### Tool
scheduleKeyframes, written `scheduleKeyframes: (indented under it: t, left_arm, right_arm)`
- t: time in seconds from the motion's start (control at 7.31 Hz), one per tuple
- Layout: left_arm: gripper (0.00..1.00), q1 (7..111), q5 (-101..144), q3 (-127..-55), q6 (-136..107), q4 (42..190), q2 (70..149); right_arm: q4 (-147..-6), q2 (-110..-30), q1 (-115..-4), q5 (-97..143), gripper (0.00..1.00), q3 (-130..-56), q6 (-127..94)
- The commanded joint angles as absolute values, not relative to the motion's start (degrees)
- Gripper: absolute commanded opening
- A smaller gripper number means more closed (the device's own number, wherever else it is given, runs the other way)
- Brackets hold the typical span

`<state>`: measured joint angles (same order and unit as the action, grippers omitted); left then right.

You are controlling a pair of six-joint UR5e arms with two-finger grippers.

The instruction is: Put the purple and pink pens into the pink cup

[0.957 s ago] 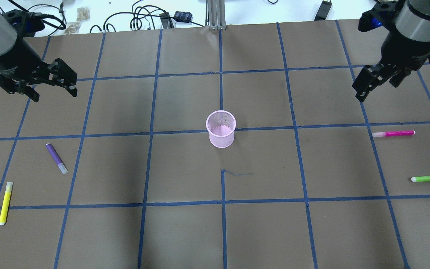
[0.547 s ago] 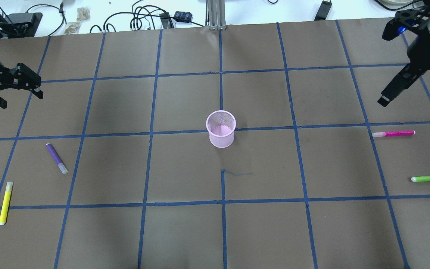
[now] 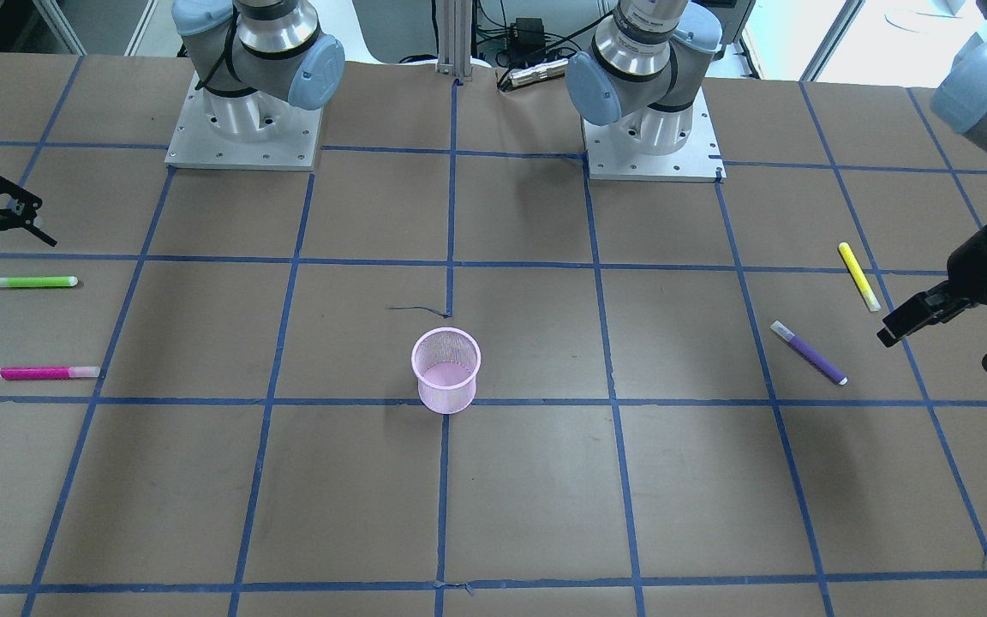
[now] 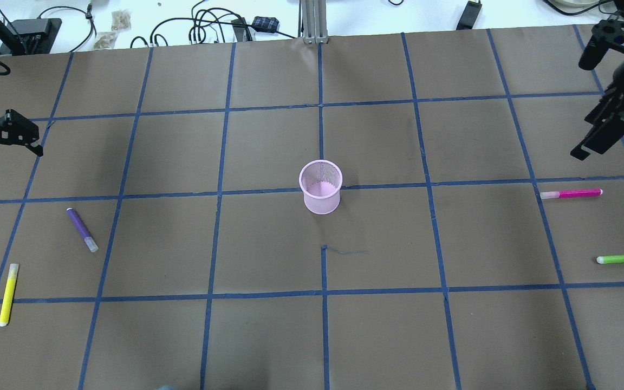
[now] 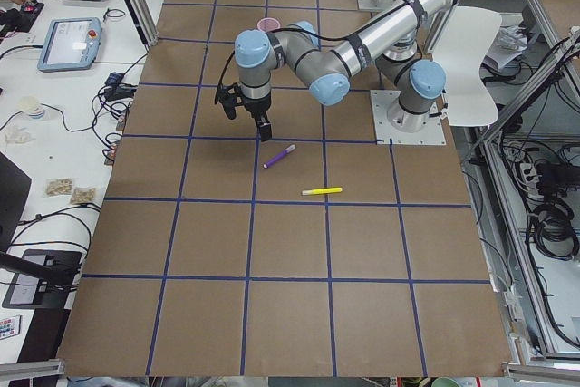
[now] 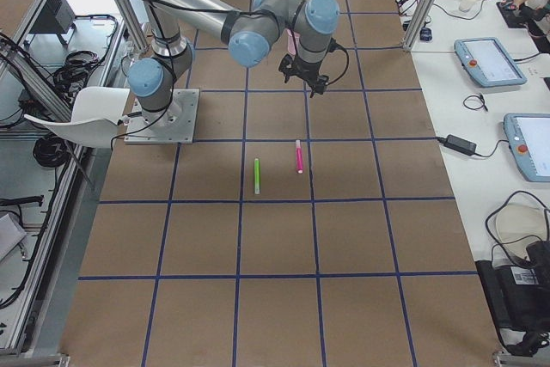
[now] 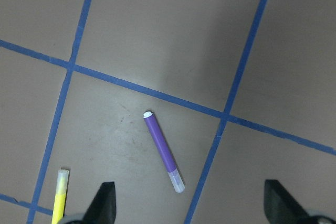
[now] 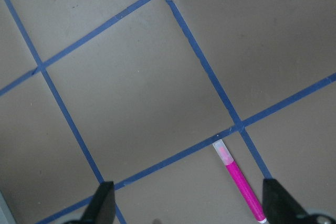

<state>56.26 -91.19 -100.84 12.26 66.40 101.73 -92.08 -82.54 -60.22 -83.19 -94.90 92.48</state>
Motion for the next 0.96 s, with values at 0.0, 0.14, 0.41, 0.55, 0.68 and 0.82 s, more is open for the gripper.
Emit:
scheduleKeyframes:
  t: [0.0, 0.14, 0.41, 0.55, 0.68, 0.82]
  left_arm:
    - [1.0, 56.07, -94.03, -103.45, 11.43, 61.26, 104.58]
    - [1.0, 56.07, -94.04, -103.45, 10.38, 61.17, 105.89]
    - [1.0, 56.07, -94.04, -103.89, 5.38, 61.26, 109.41]
    - [1.0, 56.07, -93.78, -103.97, 5.01, 61.26, 110.55]
    - [1.0, 56.07, -93.52, -103.97, 5.1, 61.26, 111.44]
    - [1.0, 55.99, -93.43, -103.8, 5.1, 61.09, 112.75]
  right_arm:
    - [-93.25, -76.67, -54.34, -78.43, 1.0, -95.01, 108.04]
    - [-93.16, -73.51, -51.53, -78.22, 0.99, -95.18, 114.8]
    - [-94.65, -67.0, -47.21, -75.25, 0.98, -95.27, 128.08]
    - [-98.05, -64.71, -46.68, -74.97, 0.98, -95.45, 133.1]
    - [-98.26, -63.21, -45.19, -72.62, 0.99, -95.8, 138.64]
    - [-98.52, -61.89, -43.61, -67.55, 1.0, -96.41, 142.52]
